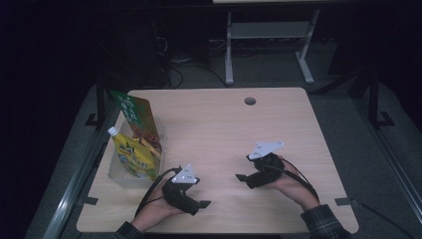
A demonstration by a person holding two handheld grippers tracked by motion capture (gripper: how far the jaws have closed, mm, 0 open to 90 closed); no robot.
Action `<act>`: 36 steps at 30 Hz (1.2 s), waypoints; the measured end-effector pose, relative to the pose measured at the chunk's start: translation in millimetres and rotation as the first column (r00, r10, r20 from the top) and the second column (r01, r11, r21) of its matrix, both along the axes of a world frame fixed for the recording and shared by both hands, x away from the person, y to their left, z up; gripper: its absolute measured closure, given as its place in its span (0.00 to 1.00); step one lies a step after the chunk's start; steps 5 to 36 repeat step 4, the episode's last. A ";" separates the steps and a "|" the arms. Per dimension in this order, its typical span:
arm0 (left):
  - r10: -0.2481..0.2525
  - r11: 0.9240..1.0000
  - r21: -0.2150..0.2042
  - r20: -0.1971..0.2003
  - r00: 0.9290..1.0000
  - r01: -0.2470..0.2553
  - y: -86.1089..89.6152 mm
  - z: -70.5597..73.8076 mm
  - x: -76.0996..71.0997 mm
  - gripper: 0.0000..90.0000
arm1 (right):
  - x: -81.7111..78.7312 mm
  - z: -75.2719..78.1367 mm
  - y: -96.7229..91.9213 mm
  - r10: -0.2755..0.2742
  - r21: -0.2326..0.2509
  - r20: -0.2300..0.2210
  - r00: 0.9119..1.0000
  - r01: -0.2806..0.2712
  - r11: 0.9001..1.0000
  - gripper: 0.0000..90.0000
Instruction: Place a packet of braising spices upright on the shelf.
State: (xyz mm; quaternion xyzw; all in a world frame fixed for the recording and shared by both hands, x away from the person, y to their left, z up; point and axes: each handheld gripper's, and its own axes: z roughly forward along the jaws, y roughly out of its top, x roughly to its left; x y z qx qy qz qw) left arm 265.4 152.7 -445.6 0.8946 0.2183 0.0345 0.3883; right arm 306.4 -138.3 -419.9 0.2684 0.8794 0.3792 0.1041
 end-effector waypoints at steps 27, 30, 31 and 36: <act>0.000 1.000 -0.001 0.003 1.000 0.000 -0.2 -0.1 0.7 0.17 | -10.2 -10.3 -13.1 -0.018 -0.012 -0.031 0.999 0.018 1.000 0.23; 0.000 1.000 -0.001 0.003 1.000 0.000 -0.2 -0.1 0.7 0.17 | -10.2 -10.3 -13.1 -0.018 -0.012 -0.031 0.999 0.018 1.000 0.23; 0.000 1.000 -0.001 0.003 1.000 0.000 -0.2 -0.1 0.7 0.17 | -10.2 -10.3 -13.1 -0.018 -0.012 -0.031 0.999 0.018 1.000 0.23; 0.000 1.000 -0.001 0.003 1.000 0.000 -0.2 -0.1 0.7 0.17 | -10.2 -10.3 -13.1 -0.018 -0.012 -0.031 0.999 0.018 1.000 0.23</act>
